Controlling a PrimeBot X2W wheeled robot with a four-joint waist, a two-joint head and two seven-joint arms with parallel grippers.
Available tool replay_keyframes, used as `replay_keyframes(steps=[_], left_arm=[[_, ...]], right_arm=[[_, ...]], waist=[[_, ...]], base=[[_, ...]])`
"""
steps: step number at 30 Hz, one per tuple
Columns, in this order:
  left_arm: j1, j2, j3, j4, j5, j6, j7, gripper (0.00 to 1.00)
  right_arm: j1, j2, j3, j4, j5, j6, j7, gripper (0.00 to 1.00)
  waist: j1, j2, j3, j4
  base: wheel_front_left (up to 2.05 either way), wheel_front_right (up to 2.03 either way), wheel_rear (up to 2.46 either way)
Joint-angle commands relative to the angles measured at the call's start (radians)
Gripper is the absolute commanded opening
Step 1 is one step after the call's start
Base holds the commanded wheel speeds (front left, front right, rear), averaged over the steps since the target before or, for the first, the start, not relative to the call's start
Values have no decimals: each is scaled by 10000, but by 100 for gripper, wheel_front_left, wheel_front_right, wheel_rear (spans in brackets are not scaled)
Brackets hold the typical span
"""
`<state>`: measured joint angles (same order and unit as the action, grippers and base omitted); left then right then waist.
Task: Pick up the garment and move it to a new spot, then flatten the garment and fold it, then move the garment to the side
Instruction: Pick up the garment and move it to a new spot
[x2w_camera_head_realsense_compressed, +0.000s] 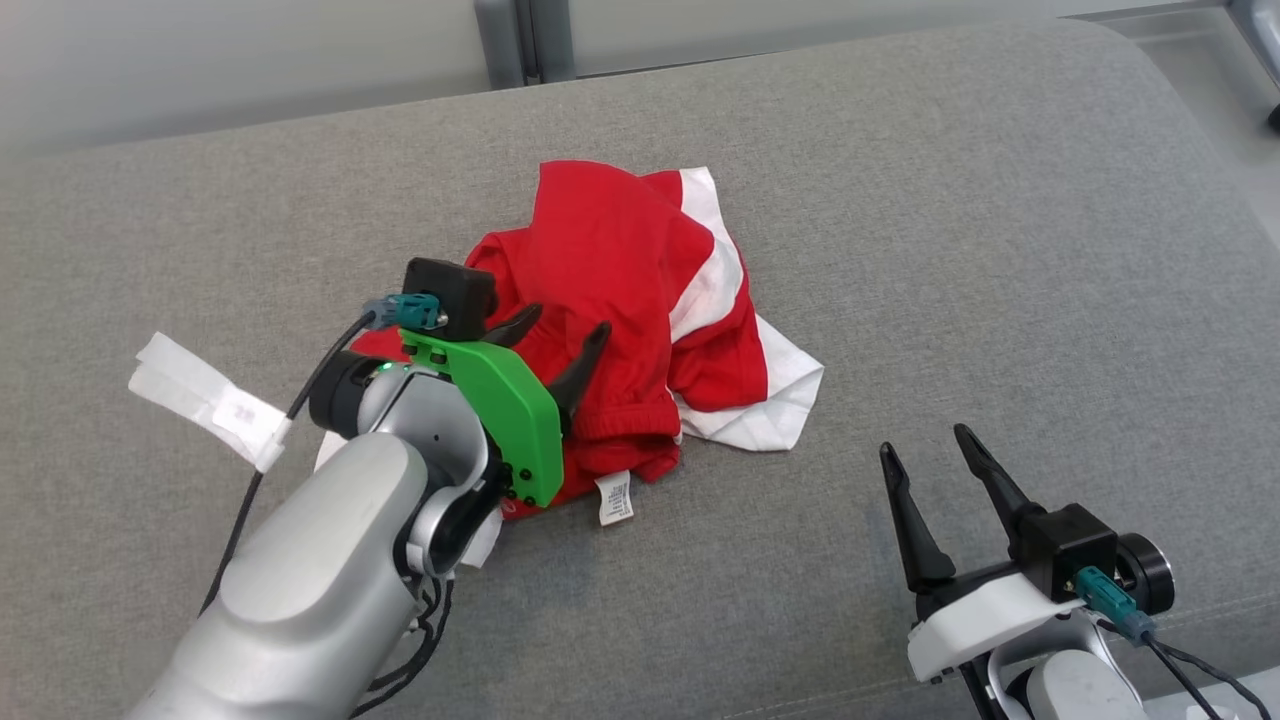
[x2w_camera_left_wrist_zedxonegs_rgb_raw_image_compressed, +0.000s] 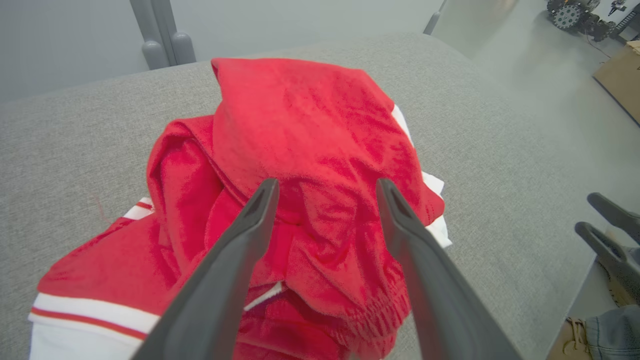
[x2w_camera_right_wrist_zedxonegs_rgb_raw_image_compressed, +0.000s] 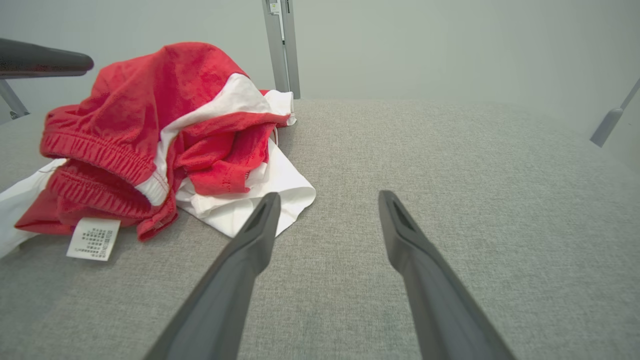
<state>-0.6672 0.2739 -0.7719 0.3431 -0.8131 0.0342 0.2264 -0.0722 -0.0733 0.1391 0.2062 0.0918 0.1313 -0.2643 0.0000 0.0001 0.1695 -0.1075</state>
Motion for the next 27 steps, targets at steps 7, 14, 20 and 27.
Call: replay_keyframes(steps=[7, 14, 20, 27], left_arm=[[-373, 40, 337, 1127, -537, -6, 426, 100], [-691, -240, 728, 1995, -1243, -595, 428, 54], [-950, -370, 769, 2329, -1342, -763, 347, 0], [-1338, -514, 916, 2179, -1383, -1013, -71, 0]], right_arm=[[-168, -53, 197, 30, 25, -10, -5, 100], [53, -72, 370, 104, -105, -10, -5, 100], [26, -36, 377, 155, -1, -10, -3, 100], [17, -22, 197, 111, 0, -10, -5, 100]], waist=[[0, -1, 114, -461], [0, -1, 102, -777], [0, -1, 102, -834], [0, -1, 31, -723]], base=[[0, 0, 0], [0, 0, 0], [0, 0, 0], [0, 0, 0]])
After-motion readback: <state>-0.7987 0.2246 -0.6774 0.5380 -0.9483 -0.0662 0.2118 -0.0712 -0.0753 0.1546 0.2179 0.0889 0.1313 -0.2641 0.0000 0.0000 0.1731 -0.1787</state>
